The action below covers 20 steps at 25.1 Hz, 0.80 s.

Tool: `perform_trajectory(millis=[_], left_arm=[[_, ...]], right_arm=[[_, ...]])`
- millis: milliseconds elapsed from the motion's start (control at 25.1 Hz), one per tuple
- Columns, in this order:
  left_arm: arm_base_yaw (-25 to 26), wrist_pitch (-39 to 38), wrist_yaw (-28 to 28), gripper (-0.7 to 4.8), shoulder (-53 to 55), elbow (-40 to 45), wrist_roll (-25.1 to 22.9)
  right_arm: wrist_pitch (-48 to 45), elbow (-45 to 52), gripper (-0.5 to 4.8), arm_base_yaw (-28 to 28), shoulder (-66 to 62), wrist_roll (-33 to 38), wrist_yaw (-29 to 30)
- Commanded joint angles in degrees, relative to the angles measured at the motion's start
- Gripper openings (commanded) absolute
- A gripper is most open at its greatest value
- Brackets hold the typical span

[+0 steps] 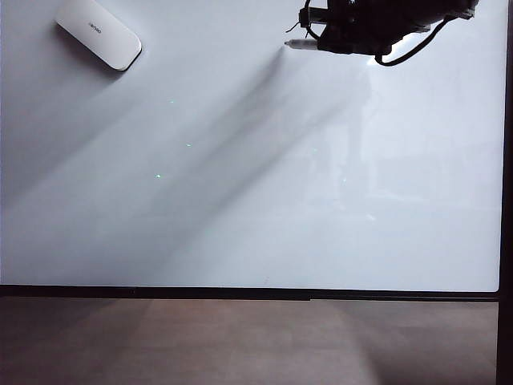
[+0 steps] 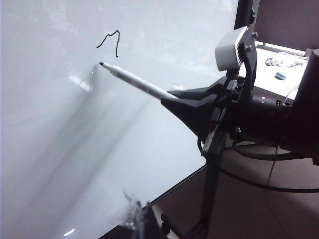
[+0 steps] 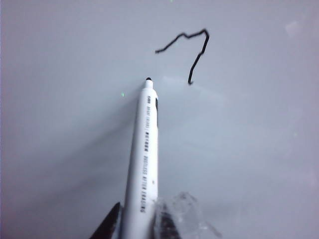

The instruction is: Reach to the right to find the marker pen, pick it up, and write the number 3 on the whiteboard.

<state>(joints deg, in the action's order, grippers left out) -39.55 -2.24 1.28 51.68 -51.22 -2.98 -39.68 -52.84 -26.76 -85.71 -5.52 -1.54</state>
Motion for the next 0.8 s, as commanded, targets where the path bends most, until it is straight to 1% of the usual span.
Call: perform_trajectory(millis=[40, 598, 797], left_arm=[[0.0, 0.6, 0.0, -0.05, -0.2, -0.1, 0.0], [0.0, 0.5, 0.0, -0.05, -0.2, -0.1, 0.0], [0.0, 0.5, 0.0, -0.05, -0.2, -0.1, 0.0]], right_arm=[[-1.4, -0.3, 0.40, 0.0, 0.1, -0.2, -1.5], [-3.7, -0.3, 0.40, 0.0, -1.5, -0.3, -1.7], [-3.3, -0.3, 0.40, 0.0, -1.5, -0.3, -4.8]])
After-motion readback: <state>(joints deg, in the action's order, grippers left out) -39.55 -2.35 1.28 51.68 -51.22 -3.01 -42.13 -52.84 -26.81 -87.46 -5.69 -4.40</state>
